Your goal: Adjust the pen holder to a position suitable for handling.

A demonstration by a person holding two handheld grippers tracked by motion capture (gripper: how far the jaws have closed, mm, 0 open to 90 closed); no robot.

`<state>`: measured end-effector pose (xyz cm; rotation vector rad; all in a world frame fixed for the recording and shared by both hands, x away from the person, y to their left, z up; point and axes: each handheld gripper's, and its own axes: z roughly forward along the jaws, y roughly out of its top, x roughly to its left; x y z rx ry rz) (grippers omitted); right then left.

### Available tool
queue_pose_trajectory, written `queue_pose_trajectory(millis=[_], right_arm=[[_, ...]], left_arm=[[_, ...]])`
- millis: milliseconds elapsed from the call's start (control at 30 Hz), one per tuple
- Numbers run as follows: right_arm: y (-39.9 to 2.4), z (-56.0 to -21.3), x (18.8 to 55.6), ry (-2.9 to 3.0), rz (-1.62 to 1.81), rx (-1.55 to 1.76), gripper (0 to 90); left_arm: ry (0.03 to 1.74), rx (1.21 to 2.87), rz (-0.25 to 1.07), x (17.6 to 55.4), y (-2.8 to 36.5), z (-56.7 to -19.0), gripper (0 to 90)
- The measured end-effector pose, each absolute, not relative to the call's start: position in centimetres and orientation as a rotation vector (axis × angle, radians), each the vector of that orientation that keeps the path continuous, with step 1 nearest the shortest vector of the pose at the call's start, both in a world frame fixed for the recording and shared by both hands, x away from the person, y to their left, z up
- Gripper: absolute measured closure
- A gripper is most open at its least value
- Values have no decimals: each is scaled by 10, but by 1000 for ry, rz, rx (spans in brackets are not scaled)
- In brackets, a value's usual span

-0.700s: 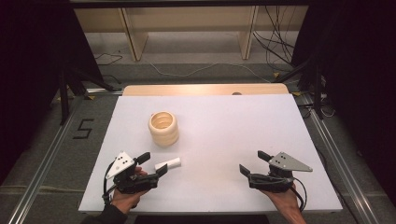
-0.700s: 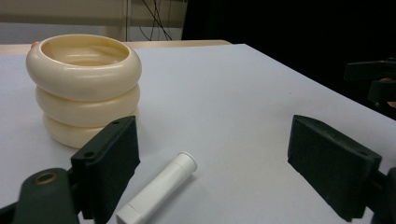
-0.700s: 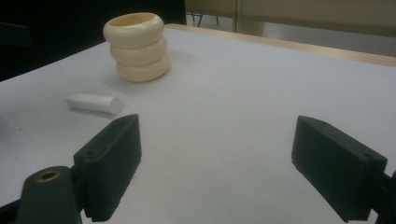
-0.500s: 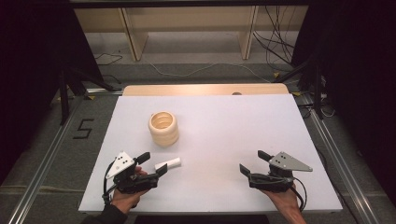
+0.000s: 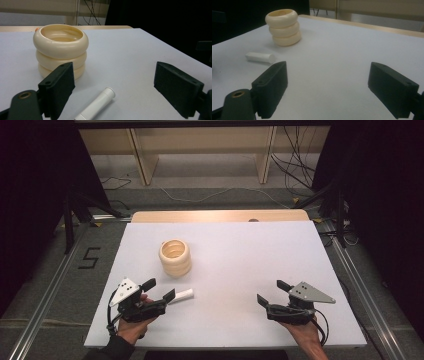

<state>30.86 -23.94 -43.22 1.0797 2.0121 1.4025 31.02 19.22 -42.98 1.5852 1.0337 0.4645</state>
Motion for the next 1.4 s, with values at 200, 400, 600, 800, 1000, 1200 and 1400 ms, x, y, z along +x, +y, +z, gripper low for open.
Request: queue_pose_trajectory(millis=[200,400,600,800,1000,1200,1400], right_arm=[[-238,-431,308,2013,1401,1072,168],[-238,-430,308,2010,1399,1057,168],[-238,-430,308,2015,1399,1056,169],[-237,-430,309,2017,1398,1056,171],[-237,-431,309,2016,1396,1057,173],[-237,-431,310,2021,1391,1054,176],[-237,-431,311,2020,1393,1058,178]], left_arm=[[1082,1564,531,324,196,-421,167],[1146,1550,559,342,203,-416,170],[1227,1540,595,360,213,-414,196],[1295,1532,605,378,220,-415,234],[1346,1526,621,391,224,-420,342],[1426,1539,618,410,227,-432,550],[1478,1551,592,429,227,-446,703]])
